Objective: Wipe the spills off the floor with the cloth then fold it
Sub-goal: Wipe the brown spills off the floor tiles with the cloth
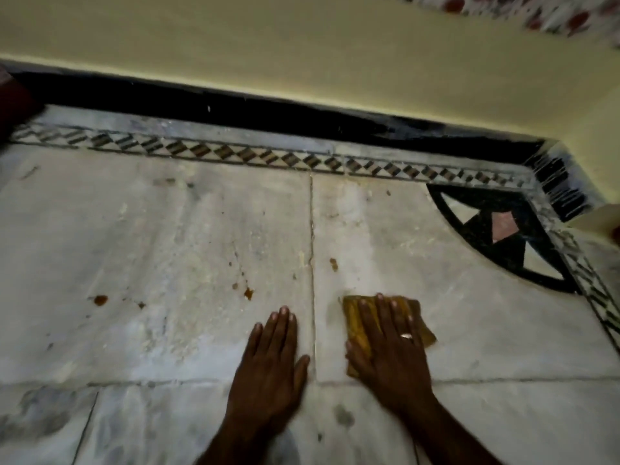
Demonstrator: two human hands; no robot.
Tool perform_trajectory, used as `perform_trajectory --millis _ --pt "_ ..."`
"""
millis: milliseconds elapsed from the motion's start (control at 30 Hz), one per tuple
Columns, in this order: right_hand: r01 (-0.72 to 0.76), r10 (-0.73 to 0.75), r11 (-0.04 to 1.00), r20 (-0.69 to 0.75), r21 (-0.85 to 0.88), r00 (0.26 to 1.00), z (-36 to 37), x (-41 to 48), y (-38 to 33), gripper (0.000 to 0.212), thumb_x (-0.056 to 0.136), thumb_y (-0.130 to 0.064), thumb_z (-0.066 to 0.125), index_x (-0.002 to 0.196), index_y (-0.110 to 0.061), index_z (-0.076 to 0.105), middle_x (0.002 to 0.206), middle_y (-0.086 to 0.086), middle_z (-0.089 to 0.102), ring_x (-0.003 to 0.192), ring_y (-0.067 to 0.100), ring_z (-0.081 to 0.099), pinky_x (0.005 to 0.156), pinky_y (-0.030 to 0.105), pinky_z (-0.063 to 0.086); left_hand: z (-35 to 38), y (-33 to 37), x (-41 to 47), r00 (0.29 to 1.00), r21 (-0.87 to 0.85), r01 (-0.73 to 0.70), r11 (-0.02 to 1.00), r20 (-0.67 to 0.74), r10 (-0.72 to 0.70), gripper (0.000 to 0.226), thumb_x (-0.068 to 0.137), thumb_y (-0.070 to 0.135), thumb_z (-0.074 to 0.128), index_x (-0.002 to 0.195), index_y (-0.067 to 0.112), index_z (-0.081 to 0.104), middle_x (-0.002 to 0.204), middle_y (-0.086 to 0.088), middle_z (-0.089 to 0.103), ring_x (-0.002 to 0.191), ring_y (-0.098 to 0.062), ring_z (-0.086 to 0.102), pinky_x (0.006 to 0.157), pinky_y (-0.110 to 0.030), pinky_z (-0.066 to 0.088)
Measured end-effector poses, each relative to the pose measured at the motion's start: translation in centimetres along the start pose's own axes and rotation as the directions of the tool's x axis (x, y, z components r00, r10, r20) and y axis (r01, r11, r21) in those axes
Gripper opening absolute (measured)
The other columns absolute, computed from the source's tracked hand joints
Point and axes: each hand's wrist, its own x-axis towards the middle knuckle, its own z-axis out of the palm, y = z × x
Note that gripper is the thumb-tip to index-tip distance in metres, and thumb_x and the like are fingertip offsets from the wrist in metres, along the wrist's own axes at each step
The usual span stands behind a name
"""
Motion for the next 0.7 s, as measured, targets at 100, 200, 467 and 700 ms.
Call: perform_trajectory --millis 100,200,467,700 --pt "-0.228 0.228 0.974 0.003 -0.012 0.974 0.9 6.8 -0.1 0.07 0.102 -0.058 0.021 0.157 -0.016 0.027 0.158 0.023 0.037 0.143 0.046 0.038 0.117 0.064 0.026 0.0 -0.3 0.5 1.0 -0.03 0.016 0.999 -0.025 -0.017 0.065 0.1 0.048 0.03 0.148 0.006 0.042 0.157 -0.012 0.036 0.145 -0.027 0.037 0.115 -0.045 0.028" --pt "-0.138 0.135 0.989 -0.049 -0.051 0.99 1.2 11.1 -3.8 0.067 0.101 -0.051 0.035 0.157 -0.015 0.03 0.157 0.026 0.036 0.143 0.048 0.037 0.118 0.065 0.022 0.1 -0.4 1.0 0.995 -0.023 0.014 1.0 -0.094 -0.017 0.065 0.098 0.048 0.032 0.144 0.006 0.048 0.154 -0.012 0.043 0.14 -0.027 0.043 0.11 -0.045 0.033" --pt "-0.014 0.007 0.997 -0.092 -0.076 0.996 0.7 7.2 2.1 0.066 0.106 -0.053 0.027 0.159 -0.014 0.025 0.159 0.024 0.033 0.142 0.048 0.039 0.111 0.066 0.032 0.4 -0.2 1.0 0.986 -0.017 0.03 0.999 -0.166 -0.033 0.066 0.095 0.048 0.034 0.142 0.005 0.051 0.153 -0.012 0.044 0.138 -0.027 0.046 0.109 -0.045 0.034" --pt "0.174 -0.174 0.985 0.044 0.003 0.984 0.7 9.7 -4.9 0.065 0.104 -0.056 0.028 0.16 -0.024 0.024 0.166 0.014 0.024 0.152 0.039 0.022 0.122 0.057 0.018 0.2 -0.1 0.8 0.975 -0.011 0.008 1.0 -0.22 -0.01 0.067 0.091 0.044 0.049 0.143 0.003 0.047 0.154 -0.014 0.042 0.141 -0.028 0.042 0.11 -0.045 0.035"
